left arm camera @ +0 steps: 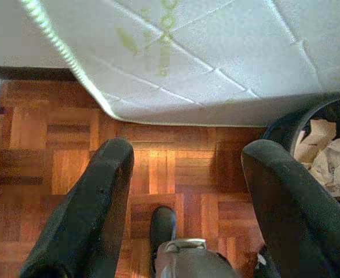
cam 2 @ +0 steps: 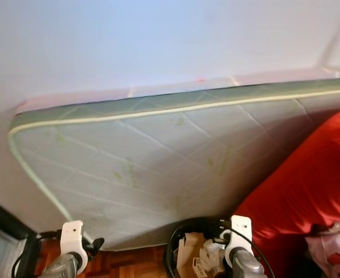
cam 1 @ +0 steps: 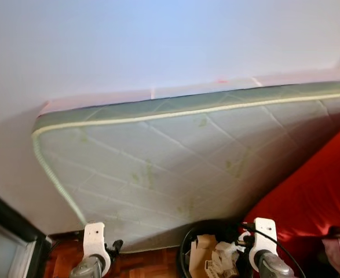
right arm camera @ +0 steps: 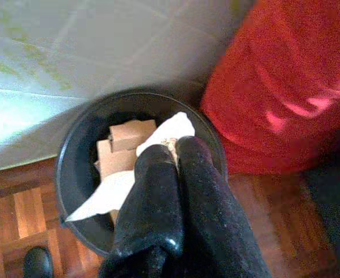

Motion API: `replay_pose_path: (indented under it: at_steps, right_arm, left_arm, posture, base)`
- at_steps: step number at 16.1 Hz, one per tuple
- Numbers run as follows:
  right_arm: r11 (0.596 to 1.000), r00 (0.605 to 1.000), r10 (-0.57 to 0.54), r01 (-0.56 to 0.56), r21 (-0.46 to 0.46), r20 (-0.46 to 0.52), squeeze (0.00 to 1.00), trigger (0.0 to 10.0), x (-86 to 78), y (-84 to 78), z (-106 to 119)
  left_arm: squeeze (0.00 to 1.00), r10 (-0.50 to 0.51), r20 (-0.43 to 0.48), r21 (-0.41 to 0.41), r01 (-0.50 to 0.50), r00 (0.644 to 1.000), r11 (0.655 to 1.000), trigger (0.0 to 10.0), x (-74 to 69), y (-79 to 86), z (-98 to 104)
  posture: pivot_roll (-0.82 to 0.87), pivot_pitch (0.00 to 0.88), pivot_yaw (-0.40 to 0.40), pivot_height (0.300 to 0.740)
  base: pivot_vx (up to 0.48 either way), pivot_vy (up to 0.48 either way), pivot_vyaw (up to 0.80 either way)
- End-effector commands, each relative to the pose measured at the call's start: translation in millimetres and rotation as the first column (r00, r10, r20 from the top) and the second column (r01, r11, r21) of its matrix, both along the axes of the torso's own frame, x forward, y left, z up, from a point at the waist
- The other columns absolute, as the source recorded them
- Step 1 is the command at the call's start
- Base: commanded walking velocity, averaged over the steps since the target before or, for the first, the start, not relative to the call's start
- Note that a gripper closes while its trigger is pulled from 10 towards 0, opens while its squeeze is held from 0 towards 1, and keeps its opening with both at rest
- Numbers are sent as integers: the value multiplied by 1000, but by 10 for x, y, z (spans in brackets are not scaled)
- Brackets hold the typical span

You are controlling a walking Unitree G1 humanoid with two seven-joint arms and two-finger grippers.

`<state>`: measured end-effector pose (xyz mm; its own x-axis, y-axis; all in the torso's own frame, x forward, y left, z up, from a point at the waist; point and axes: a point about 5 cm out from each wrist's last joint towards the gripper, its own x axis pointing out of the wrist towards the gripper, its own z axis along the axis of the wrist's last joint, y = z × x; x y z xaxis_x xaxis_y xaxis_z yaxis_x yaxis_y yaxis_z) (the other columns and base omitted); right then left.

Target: Clean up the room

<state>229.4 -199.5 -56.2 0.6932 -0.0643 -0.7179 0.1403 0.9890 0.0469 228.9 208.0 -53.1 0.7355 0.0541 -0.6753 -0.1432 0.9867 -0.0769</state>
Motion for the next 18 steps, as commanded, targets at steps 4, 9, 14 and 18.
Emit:
replay_pose_path:
  at_steps: [4, 9, 14, 18]
  right_arm:
    - [1000, 999, 18, -18, 12, 28, 0, 10000, 4, 24, 7]
    - [999, 989, 23, -28, 33, 146, 0, 10000, 12, 38, 53]
    - [996, 975, 69, -79, 41, 210, 0, 10000, -50, 56, 53]
    - [996, 972, 70, -80, 35, 224, 0, 10000, -154, 55, 12]
  left_arm:
    - [0, -30, 54, 46, 28, 998, 999, 10000, 13, 43, 38]
    - [0, -21, 164, 70, 10, 986, 998, 10000, 54, 56, 113]
    - [0, -98, 511, 126, 38, 854, 991, 10000, 805, -122, 850]
    - [0, -146, 547, 146, 77, 824, 986, 10000, 711, -187, 813]
  posture:
    - [78, 0, 9, 740]
    - [70, 0, 14, 740]
    - [90, 34, 13, 740]
    - [106, 50, 13, 740]
  base:
    - [0, 0, 0]
    - [0, 0, 0]
    - [0, 0, 0]
    - [0, 0, 0]
